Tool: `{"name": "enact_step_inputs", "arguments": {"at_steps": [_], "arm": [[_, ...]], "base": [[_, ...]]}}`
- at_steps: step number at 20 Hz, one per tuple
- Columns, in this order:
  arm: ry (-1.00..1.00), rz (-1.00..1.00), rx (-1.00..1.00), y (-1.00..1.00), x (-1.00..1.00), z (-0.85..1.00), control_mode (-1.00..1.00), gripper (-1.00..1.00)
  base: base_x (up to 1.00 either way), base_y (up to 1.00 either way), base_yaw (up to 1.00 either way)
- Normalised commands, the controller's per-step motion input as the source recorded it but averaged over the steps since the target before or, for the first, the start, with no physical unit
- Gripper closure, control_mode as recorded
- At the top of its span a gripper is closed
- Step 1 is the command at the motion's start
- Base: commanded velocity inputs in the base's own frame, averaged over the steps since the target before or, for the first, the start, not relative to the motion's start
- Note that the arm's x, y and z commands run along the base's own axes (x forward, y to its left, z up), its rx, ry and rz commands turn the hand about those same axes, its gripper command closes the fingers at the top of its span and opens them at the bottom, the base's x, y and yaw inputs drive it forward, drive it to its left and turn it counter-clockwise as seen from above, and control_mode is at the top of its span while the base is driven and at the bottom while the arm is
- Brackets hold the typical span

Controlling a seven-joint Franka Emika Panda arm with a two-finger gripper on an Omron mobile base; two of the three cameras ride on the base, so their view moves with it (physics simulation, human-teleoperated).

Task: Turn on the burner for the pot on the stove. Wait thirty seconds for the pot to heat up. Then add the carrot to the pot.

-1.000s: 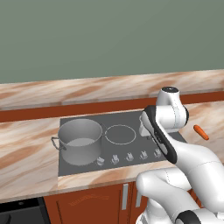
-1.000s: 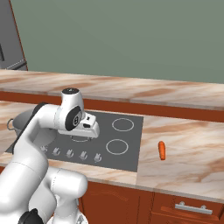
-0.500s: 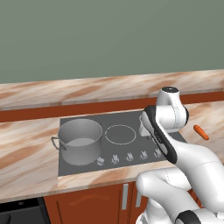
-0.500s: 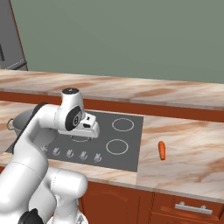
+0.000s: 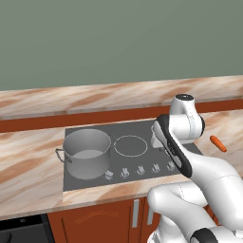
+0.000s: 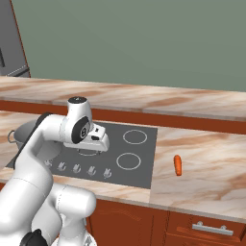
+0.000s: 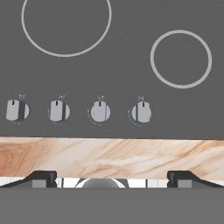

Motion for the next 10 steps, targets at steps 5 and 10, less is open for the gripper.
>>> {"name": "enact_step_inputs", "arguments": {"at_steps": [5, 10], "arm": [[0.00, 0.00, 0.00, 0.00, 0.00, 0.00, -1.00, -1.00], [0.00, 0.00, 0.00, 0.00, 0.00, 0.00, -1.00, -1.00]], "base": [[0.00, 0.00, 0.00], [0.00, 0.00, 0.00]]}}
